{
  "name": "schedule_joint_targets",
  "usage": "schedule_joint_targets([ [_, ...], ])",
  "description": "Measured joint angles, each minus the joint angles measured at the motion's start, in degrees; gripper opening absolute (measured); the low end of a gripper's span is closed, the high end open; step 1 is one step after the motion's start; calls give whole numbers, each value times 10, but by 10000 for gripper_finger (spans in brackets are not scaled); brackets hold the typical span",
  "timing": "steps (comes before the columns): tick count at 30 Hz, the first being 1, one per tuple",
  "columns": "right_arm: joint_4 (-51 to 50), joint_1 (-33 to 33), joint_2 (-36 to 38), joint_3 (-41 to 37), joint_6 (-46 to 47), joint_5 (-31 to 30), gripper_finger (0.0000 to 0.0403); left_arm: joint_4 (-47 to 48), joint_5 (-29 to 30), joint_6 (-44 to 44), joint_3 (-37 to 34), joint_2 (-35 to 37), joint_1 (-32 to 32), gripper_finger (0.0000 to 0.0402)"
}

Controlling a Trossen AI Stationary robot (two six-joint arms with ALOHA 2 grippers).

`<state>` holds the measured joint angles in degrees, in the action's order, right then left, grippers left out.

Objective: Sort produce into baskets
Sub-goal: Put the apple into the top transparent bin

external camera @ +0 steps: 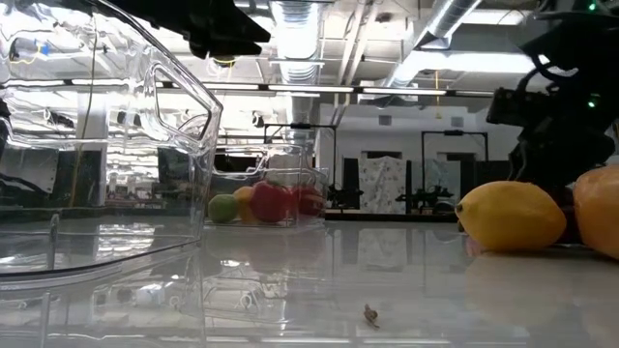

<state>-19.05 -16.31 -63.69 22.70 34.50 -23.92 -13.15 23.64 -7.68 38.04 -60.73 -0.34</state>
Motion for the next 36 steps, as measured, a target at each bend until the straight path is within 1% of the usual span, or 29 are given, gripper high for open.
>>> schedule_joint_targets([
  [4,3,-2,-10,-7,2,0,325,-4,12,-1,0,0,0,313],
  [8,19,-2,-9,-8,-21,6,297,-4,12,2,0,0,0,313],
  [12,56,-1,2,-10,-51,20,292,-5,12,2,0,0,0,313],
  [17,135,32,5,16,-127,17,292,14,13,9,23,10,-5,313],
  [20,230,71,-11,33,-192,23,292,23,12,20,30,21,-13,313],
  [21,265,88,-18,39,-212,33,292,26,12,22,29,22,-16,313],
  [24,348,138,-55,66,-262,99,293,30,11,24,29,24,-21,313],
  [28,391,188,-124,130,-301,172,293,17,-9,26,29,26,-22,313],
  [30,391,204,-165,172,-322,184,293,18,-14,31,29,26,-23,313],
  [34,390,222,-248,258,-370,187,294,23,-8,48,29,26,-23,313],
  [36,390,231,-286,300,-379,187,296,28,-7,54,29,26,-23,313],
])
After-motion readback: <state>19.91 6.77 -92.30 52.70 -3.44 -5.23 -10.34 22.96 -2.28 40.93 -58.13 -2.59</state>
